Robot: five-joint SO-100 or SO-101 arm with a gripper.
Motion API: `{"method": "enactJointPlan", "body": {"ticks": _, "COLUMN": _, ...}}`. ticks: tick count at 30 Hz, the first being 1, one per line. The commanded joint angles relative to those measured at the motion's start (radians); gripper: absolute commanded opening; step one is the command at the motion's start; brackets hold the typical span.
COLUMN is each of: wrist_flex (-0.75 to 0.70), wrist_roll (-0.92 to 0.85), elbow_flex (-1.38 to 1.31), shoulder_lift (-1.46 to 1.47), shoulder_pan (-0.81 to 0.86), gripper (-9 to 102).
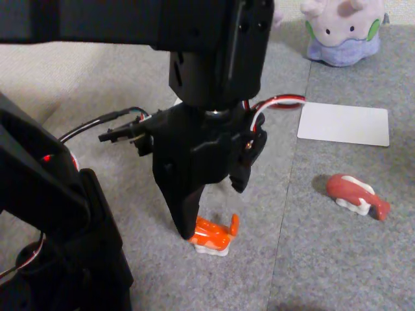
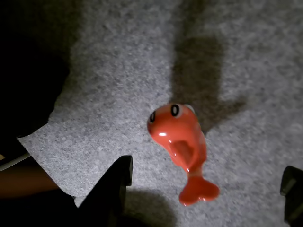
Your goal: Wooper wants to eat egg sudhi, and Goomy wants to eat shrimp sushi
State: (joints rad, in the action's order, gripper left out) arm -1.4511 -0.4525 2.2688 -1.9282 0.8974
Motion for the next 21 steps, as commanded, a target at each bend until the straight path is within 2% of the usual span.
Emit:
{"method": "enactJointPlan", "body": {"ticks": 1, "wrist_flex": 0.029, "wrist_roll": -0.009, "elbow_flex": -0.003, "shoulder_lift": 0.021, "shoulder_pan": 0.009, "gripper": 36}}
{"method": "enactJointPlan", "body": {"ticks": 9, "wrist_flex": 0.127, "wrist_roll": -0.009, "elbow_flex": 0.097, "shoulder_lift": 0.038, "shoulder_pan": -0.006, "gripper": 36}}
{"method": "enactJointPlan", "body": {"ticks": 16, "wrist_flex": 0.362, "wrist_roll": -0.003, "elbow_flex": 0.249, "shoulder_lift": 0.035, "shoulder_pan": -0.005, "gripper": 36}}
{"method": "enactJointPlan", "body": {"ticks": 21, "wrist_flex": 0.387, "wrist_roll": 0.0, "elbow_flex": 0.255, "shoulder_lift": 0.035, "shoulder_pan": 0.0, "gripper": 36}}
